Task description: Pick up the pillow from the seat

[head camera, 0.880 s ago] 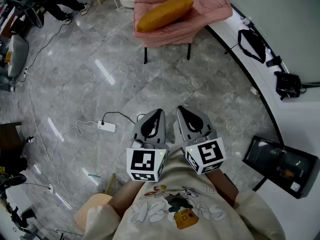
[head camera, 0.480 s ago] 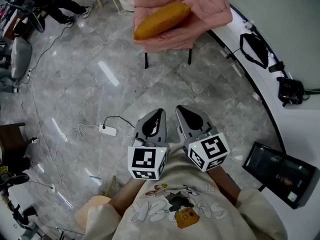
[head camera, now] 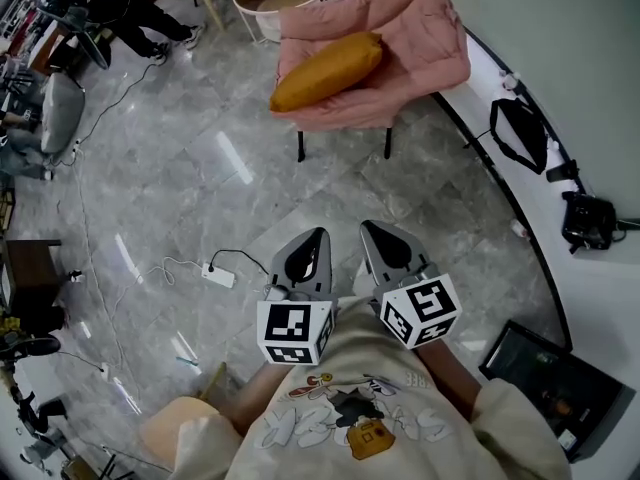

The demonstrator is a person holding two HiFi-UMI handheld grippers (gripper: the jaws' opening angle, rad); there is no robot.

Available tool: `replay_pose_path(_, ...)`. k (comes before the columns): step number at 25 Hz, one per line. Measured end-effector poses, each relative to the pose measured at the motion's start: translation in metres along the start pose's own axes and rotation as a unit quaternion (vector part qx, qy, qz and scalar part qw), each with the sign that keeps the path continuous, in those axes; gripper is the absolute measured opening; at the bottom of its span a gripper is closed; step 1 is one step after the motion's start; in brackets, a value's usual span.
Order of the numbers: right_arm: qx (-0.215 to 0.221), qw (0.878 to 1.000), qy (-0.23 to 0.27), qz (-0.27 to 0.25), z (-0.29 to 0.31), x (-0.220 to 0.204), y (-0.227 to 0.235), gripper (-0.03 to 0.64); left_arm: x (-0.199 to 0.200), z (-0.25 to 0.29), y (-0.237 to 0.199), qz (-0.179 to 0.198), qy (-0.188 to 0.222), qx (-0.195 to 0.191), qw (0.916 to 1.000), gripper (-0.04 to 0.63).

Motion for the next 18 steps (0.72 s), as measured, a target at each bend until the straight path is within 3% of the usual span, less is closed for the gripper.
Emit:
replay_pose_path(13, 0.028, 0.999, 0.007, 0.029, -0.003, 0.01, 0.061, 0.021, 0.012, 0.033, 0.016, -0.022, -0.023, 0.047, 0.9984, 0.005)
replay_pose_path(18, 0.016, 0.999, 0.019, 0.048, 0.001, 0.017, 0.078, 0.021, 0.015, 0.04, 0.019, -0.015, -0.035, 0.039, 0.9985, 0.005)
Point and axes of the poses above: the fingertips, and each gripper's own axes: z forward along the fingers, y to its right, x out of its top, the point moved 5 cm from there along -z, backward along the fingers, and after that the axes turned 12 degrees about -y, right-handed, at the moved point
